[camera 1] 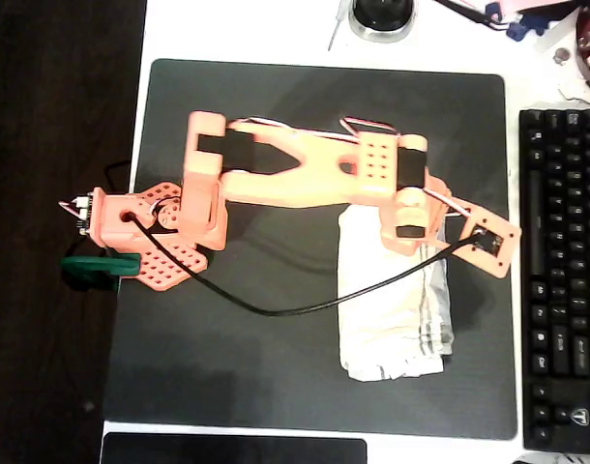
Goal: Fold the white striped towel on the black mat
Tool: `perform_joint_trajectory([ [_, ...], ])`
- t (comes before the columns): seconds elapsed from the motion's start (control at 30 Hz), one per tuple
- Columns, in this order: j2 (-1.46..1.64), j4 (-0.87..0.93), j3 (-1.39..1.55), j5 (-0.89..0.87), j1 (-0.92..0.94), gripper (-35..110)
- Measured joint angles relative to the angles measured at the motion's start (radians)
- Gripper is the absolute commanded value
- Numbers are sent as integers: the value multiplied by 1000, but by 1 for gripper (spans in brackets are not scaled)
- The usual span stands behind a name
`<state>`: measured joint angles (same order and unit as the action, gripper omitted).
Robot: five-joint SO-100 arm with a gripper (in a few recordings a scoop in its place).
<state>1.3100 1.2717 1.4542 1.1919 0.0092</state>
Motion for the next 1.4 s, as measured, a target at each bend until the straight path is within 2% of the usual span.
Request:
perform_joint_trajectory([
  [0.23,-87,3,-48,0,-2,15],
  [0.5,29,229,-224,74,123,16],
  [0.63,34,272,-278,141,221,16],
  [0.97,-132,98,-313,236,382,16],
  [1.2,-295,-37,-360,282,397,16],
  [1.4,-298,9,-402,284,402,17],
])
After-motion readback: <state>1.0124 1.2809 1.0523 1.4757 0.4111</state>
